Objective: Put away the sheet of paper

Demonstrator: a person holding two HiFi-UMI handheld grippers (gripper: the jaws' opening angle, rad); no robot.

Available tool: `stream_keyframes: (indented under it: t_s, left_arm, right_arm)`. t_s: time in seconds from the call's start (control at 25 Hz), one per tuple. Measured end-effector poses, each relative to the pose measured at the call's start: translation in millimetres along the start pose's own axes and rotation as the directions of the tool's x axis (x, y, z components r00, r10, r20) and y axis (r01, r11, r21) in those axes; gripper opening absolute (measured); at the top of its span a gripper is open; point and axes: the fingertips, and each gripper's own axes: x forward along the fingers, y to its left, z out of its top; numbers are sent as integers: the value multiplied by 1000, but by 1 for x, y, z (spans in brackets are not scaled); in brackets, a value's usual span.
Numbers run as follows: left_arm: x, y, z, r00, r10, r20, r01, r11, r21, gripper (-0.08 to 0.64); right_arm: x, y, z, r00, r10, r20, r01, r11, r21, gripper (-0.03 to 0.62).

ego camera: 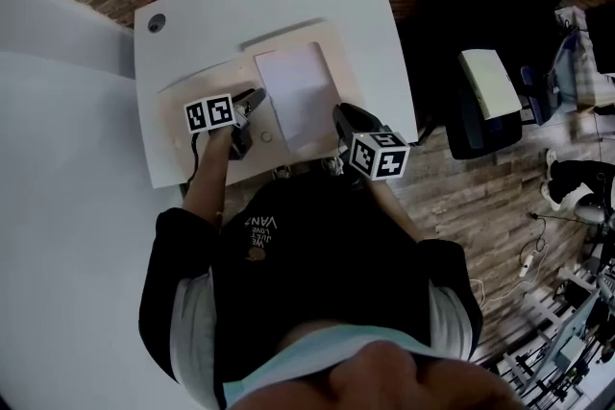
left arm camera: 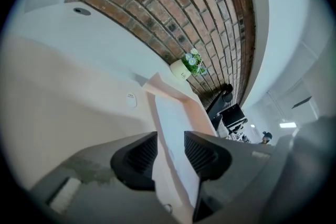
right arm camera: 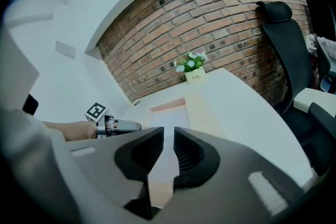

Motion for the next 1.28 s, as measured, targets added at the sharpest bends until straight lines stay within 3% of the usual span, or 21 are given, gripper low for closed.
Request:
stream_keyframes:
  t_s: [0.48, 0.68, 1.0, 1.28]
  left_arm:
    - [-41, -16, 14, 981, -50, 188, 46, 999, 26, 147]
    - [-62, -24, 16, 967, -34, 254, 15, 997, 77, 146]
    - [-97, -18, 13, 926, 24, 378, -59, 995, 83, 82]
    - [-113, -23, 5, 908, 46, 416, -100, 989, 109, 69]
  right_arm:
    - [12, 21, 14, 996, 89, -14, -90, 993, -74, 57]
    - [15, 33, 21, 991, 133, -6, -133, 986, -97, 27]
    - [19, 47, 28, 985, 174, -17, -175, 973, -152, 23]
    - [18, 55, 26, 980, 198, -35, -201, 962, -184, 20]
